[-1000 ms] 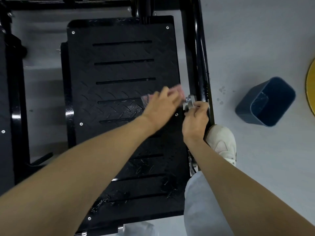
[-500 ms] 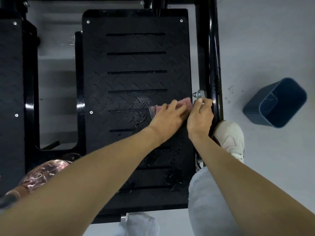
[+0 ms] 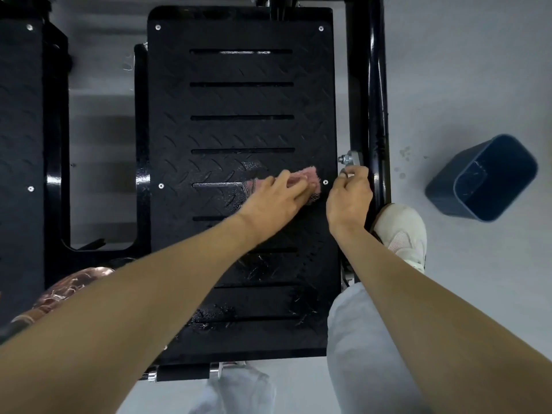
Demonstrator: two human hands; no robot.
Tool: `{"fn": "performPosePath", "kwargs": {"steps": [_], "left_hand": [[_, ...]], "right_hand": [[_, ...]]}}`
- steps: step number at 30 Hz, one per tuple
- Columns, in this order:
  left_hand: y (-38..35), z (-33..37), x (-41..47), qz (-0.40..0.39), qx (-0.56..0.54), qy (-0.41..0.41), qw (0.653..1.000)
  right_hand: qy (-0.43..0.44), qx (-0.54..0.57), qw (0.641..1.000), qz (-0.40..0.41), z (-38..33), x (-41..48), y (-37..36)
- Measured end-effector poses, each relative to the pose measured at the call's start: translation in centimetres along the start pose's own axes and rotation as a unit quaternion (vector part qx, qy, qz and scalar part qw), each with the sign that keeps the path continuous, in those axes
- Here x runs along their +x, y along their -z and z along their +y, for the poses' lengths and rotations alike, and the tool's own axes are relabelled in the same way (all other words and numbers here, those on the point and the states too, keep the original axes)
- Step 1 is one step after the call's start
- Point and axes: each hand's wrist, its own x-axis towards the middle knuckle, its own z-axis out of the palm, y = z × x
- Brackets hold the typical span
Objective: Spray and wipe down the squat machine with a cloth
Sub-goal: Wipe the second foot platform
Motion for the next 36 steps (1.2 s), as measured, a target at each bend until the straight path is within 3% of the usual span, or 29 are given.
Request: {"fn": "performPosePath", "kwargs": {"steps": [2, 5, 7, 14, 16, 18, 20, 22, 26, 28, 32, 34, 36], "left_hand": [[-0.1, -2.0, -0.5, -0.013, 0.009, 0.003, 1.000], [-0.2, -3.4, -1.3, -0.012, -0.051, 0.199, 0.979], [-0.1, -2.3, -1.5, -0.015, -0.084, 0.270, 0.959], [-1.3, -3.3, -2.2, -0.007, 0.014, 0.078, 0.997], [-1.5, -4.9, -3.0, -0.021, 0.007, 0.153, 0.988], [-1.5, -5.8, -3.7, -0.011, -0.048, 0.287, 0.957], [-1.4, -5.3, -3.7, -0.011, -0.088, 0.348, 0.933], [-1.7, -4.1, -3.5, 0.004, -0.085, 0.309, 0.947], [-2.4, -4.3, -4.5, 0.013, -0.001, 0.100, 0.995], [-2.8, -5.8, -5.2, -0.004, 0.007, 0.130, 0.991], [-3.2, -6.9, -6.5, 0.024, -0.093, 0.370, 0.924], [-3.1, -6.2, -6.5, 0.028, -0.126, 0.381, 0.916], [-3.0, -5.4, -6.7, 0.021, -0.119, 0.298, 0.947]], "right_hand": [[0.007, -0.022, 1.000, -0.007, -0.2, -0.2, 0.0], [0.044, -0.090, 0.995, -0.018, -0.1, -1.0, 0.0], [0.087, -0.142, 0.986, -0.030, 0.2, -1.8, -0.3], [0.186, -0.383, 0.896, -0.125, 0.7, -3.7, -1.3], [0.192, -0.391, 0.891, -0.129, 0.6, -3.9, -1.7], [0.193, -0.388, 0.893, -0.125, 0.4, -4.1, -2.1], [0.193, -0.387, 0.893, -0.124, 0.4, -4.2, -2.5], [0.201, -0.394, 0.888, -0.125, 0.4, -4.5, -3.0], [0.196, -0.401, 0.884, -0.137, 0.2, -4.7, -4.0], [0.206, -0.404, 0.881, -0.139, -0.2, -4.6, -4.4], [0.211, -0.397, 0.880, -0.154, -1.2, -4.6, -5.3], [0.203, -0.392, 0.884, -0.156, -1.5, -4.9, -5.8], [0.195, -0.391, 0.887, -0.151, -1.6, -5.1, -6.1]]}}
